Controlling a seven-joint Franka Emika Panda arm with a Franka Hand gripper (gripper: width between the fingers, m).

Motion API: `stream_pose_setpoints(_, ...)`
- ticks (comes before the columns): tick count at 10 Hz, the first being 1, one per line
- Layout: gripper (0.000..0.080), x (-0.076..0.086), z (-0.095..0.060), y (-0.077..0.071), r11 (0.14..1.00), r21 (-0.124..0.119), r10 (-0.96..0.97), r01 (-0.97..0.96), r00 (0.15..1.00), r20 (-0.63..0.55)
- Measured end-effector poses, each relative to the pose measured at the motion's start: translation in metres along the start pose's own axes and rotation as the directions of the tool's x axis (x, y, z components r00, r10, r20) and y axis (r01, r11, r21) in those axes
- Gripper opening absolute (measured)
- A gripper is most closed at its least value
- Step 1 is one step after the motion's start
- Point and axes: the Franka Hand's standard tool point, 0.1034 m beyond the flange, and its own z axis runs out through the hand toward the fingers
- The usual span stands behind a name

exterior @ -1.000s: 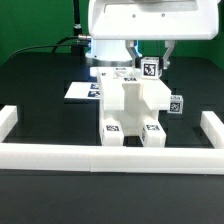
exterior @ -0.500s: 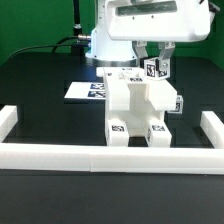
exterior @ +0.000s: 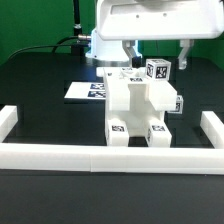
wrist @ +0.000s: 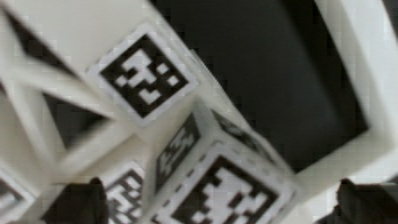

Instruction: Assemble chair

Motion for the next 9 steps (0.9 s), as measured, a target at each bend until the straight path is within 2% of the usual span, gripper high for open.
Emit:
stream_pose_setpoints(2,0.0648,-0.0067,0.0049,-0.0036,0.978,-0.013,-0.208,0.208,0.978,-0.003)
stream_pose_setpoints(4,0.0648,-0.0089,0.0058,0.0012,0.969,-0.016,-0.245,0.245,0.969,-0.011)
stream_pose_setpoints(5,0.0568,-0.0092,0.0062,0.0012,0.973,-0.016,-0.23,0.23,0.973,-0.01)
stream_pose_setpoints(6,0.0385,-0.0093,0.0064,0.0017,0.973,-0.017,-0.228,0.228,0.974,-0.01)
stream_pose_setpoints(7,0.0279,-0.0095,0.0067,0.0015,0.988,-0.015,-0.155,0.155,0.988,-0.01)
stream_pose_setpoints(9,0.028,-0.0092,0.0065,0.001,1.0,-0.01,0.009,-0.009,1.0,-0.014)
